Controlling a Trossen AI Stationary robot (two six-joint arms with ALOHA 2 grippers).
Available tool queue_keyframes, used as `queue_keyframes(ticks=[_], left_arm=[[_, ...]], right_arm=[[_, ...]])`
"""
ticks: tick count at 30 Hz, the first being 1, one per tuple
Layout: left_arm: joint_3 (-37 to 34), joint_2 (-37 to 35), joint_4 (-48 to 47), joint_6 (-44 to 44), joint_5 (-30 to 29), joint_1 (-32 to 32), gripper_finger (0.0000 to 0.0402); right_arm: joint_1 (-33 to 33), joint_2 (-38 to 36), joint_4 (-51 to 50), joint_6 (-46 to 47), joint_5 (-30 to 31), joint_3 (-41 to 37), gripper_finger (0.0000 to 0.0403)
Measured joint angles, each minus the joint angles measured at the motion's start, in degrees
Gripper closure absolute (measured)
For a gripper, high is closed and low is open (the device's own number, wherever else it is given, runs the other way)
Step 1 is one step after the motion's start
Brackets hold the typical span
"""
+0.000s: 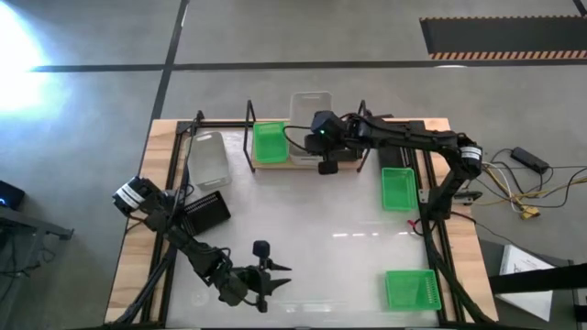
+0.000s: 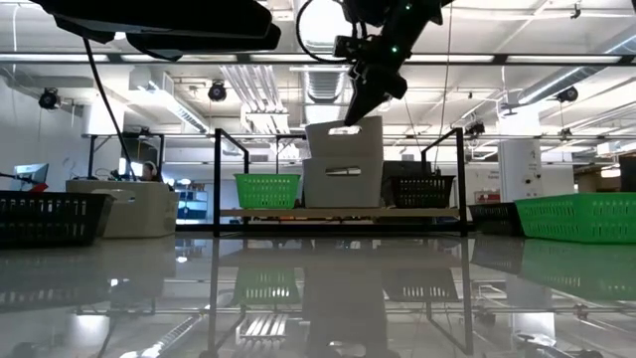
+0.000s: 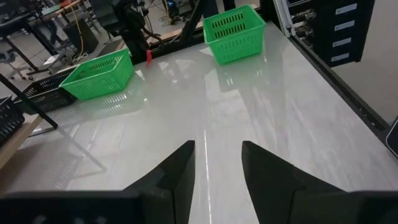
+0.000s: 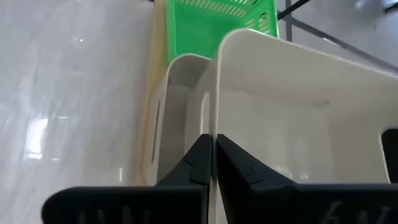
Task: Stack baskets on shelf by color
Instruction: Stack the bottom white bin on the white bin on the shelf
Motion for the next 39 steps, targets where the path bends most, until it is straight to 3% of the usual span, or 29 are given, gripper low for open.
queue_keyframes(ticks=[5,10,20,32,36,39], left_arm=[[0.0,0.0,0.0,0.0,0.0,0.0,0.0285],[0.0,0.0,0.0,0.0,0.0,0.0,0.0285],[0.0,0.0,0.0,0.1,0.0,0.1,0.0285],[0.0,0.0,0.0,0.1,0.0,0.2,0.0285],[0.0,0.0,0.0,0.1,0.0,0.2,0.0285],[0.0,0.0,0.0,0.1,0.0,0.2,0.0285]], right_arm=[[0.0,-0.4,0.2,1.8,-0.9,0.1,0.0394],[-0.3,-0.3,0.2,4.3,-5.8,0.1,0.0394],[-1.2,0.1,0.0,6.1,-5.5,-0.9,0.0392],[-0.9,-2.6,0.1,7.9,-6.6,-1.8,0.0276],[-1.7,-3.1,3.8,13.1,-8.4,-6.0,0.0279],[-2.3,-2.7,8.8,18.7,-5.8,-9.8,0.0300]])
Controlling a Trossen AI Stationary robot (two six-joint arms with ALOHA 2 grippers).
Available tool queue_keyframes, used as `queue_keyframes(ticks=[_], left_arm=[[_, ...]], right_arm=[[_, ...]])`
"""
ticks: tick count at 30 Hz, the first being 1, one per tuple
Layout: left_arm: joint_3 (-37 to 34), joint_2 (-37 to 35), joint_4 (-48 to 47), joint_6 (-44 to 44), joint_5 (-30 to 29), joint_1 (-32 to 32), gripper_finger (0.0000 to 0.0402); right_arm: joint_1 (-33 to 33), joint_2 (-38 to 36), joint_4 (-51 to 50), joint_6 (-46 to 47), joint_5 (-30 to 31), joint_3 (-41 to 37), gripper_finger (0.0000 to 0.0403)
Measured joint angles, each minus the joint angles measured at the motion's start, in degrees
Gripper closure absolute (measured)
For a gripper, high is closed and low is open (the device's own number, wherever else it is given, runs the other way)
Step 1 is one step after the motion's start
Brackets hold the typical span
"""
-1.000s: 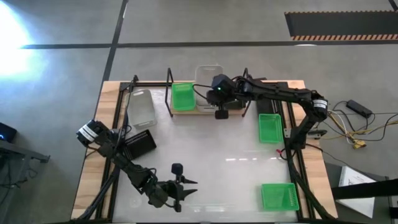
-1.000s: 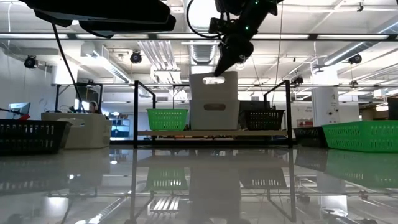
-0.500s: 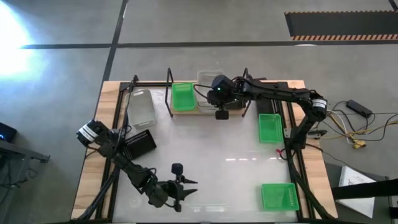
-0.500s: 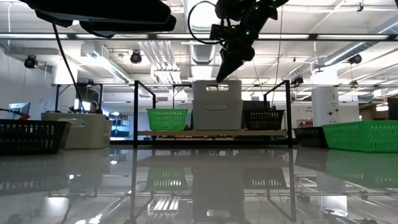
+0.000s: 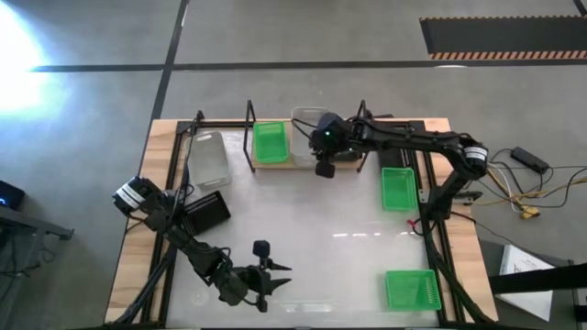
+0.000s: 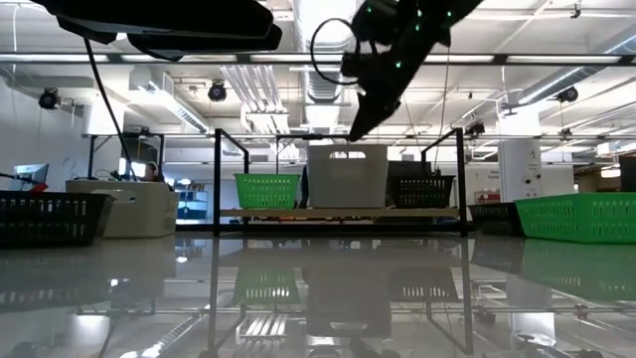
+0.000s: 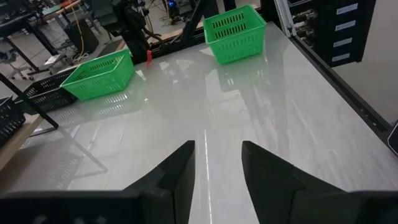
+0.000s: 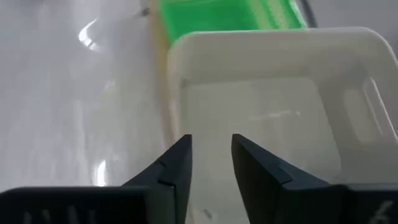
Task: Stack baskets on shelf by color
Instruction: Stack the bottom white bin on the white bin on the shelf, then stack the top green bin on the green bin on the shelf
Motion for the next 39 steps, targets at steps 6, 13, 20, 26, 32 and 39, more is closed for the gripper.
queue_keyframes(ticks=[6,13,20,26,32,39], left_arm=[[0.0,0.0,0.2,0.0,0.0,0.1,0.0285],[0.0,0.0,0.3,0.0,0.0,0.1,0.0285],[0.0,-0.2,0.0,-1.4,-1.8,-0.2,0.0285],[1.2,-6.1,-11.8,-4.5,-3.7,-1.7,0.0285],[7.4,-15.9,-48.1,-21.4,-3.1,-1.5,0.0285],[15.0,-21.1,-84.7,-41.3,6.3,-1.4,0.0285]], right_arm=[[0.0,-0.1,8.1,2.7,0.3,-4.9,0.0349],[2.9,-6.0,9.4,3.4,0.5,-6.0,0.0384],[18.3,-15.0,21.4,8.9,0.3,-22.4,0.0394],[38.0,-19.8,26.7,16.9,9.9,-36.0,0.0394],[55.7,-21.7,20.0,27.8,27.2,-39.9,0.0394],[65.7,-21.9,12.6,37.7,30.4,-37.9,0.0394]])
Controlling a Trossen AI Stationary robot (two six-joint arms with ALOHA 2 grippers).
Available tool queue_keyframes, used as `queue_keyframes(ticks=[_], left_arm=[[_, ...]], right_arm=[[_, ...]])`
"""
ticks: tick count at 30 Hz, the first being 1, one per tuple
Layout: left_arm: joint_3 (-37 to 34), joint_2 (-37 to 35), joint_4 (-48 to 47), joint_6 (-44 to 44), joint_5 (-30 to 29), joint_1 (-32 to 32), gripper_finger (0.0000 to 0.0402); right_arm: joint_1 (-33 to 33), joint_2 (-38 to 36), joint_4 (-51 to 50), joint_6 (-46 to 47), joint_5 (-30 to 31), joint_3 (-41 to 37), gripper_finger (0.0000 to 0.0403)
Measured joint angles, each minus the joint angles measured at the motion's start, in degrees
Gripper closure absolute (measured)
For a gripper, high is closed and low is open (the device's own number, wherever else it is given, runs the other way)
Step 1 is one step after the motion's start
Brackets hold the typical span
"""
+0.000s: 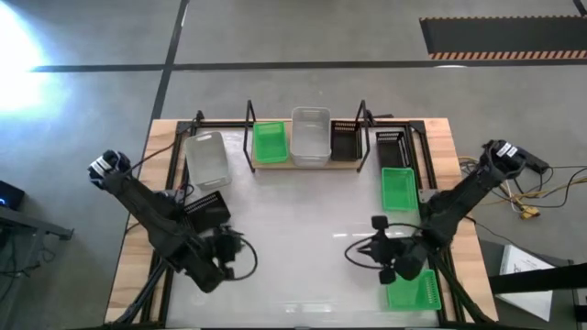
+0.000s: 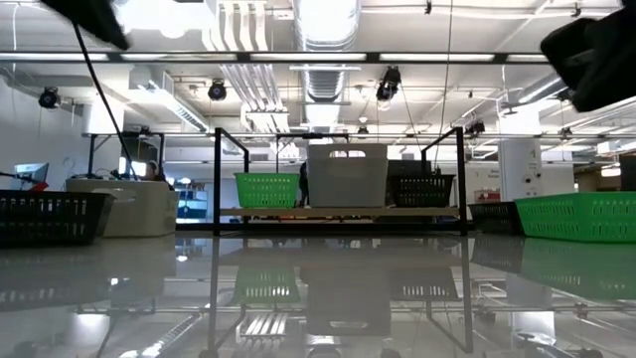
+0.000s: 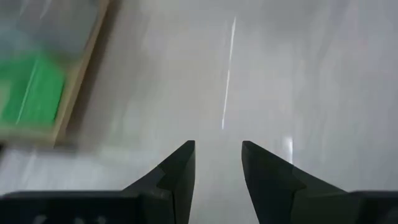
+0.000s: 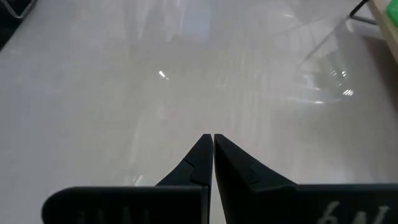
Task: Stack baskets on shelf by color
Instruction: Stack the top green bin on the green bin on the shelf
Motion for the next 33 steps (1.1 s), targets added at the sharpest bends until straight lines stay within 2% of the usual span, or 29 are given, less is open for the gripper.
queue_keyframes(ticks=[2,5,8,11,16,21,25,28,30,33], left_arm=[[0.1,-0.4,-5.5,-5.8,3.0,0.0,0.0286],[-1.4,-0.5,-8.2,-12.1,5.5,0.0,0.0286],[-3.7,0.8,-5.0,-15.5,5.0,0.0,0.0285],[-6.3,3.1,4.1,-14.6,1.8,0.0,0.0285],[-9.3,8.7,26.4,-4.1,-2.5,0.0,0.0285],[-9.6,15.5,49.8,14.1,-5.6,0.8,0.0285],[-8.9,20.5,66.9,28.7,-6.1,2.2,0.0285],[-8.8,23.4,78.3,37.3,-6.2,3.3,0.0285],[-8.8,24.8,84.0,41.0,-6.2,4.0,0.0285],[-8.8,25.7,87.6,43.1,-6.1,5.0,0.0285]], right_arm=[[1.4,0.0,-2.8,2.1,0.2,1.3,0.0394],[2.4,0.0,-6.3,4.1,2.0,2.9,0.0394],[2.3,0.0,-8.6,6.0,3.0,3.9,0.0394],[1.0,0.1,-16.1,9.6,2.8,6.0,0.0394],[-3.4,0.0,-42.9,25.3,2.7,11.5,0.0394],[-8.5,-0.5,-57.9,27.6,-4.3,13.3,0.0383],[-13.7,-1.9,-58.3,22.6,-10.1,10.6,0.0345],[-17.4,-2.6,-57.4,18.2,-11.1,7.7,0.0313],[-19.6,-3.1,-55.5,14.4,-11.1,5.5,0.0299],[-23.0,-4.0,-50.1,8.5,-12.7,3.1,0.0293]])
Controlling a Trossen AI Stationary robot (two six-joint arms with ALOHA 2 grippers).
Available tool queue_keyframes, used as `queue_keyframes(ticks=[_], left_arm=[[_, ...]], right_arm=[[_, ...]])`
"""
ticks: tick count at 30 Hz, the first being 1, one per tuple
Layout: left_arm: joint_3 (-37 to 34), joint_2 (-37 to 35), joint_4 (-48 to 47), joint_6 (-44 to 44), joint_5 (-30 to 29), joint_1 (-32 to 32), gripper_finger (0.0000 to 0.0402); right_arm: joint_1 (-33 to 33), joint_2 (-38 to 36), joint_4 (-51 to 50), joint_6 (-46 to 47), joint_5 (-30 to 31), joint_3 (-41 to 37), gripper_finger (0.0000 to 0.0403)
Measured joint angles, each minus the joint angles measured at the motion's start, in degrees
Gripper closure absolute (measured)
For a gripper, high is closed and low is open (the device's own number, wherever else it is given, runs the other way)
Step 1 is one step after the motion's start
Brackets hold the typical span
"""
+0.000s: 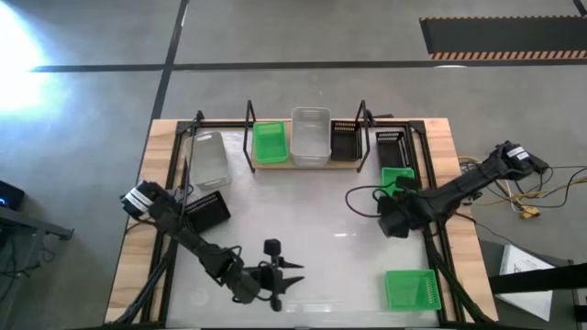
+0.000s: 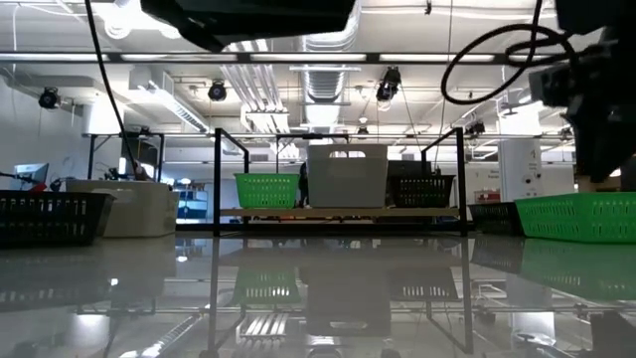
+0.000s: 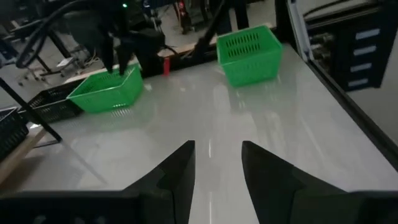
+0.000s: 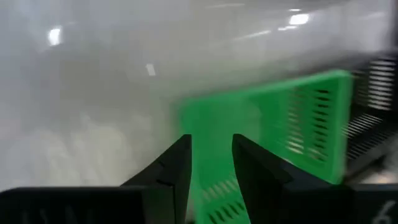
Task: Stack baskets on shelf by color
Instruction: Stack the top green bin on the green bin on the shelf
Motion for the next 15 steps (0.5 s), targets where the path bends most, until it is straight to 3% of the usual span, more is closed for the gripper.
queue_keyframes(ticks=[5,15], left_arm=[[0.0,0.1,0.3,-0.1,0.0,0.7,0.0285],[-0.2,0.1,0.4,-0.1,0.2,0.6,0.0285]], right_arm=[[-5.5,-0.9,5.4,-7.3,-7.9,-2.4,0.0307],[-9.7,0.1,8.5,-7.6,-9.9,-2.6,0.0373]])
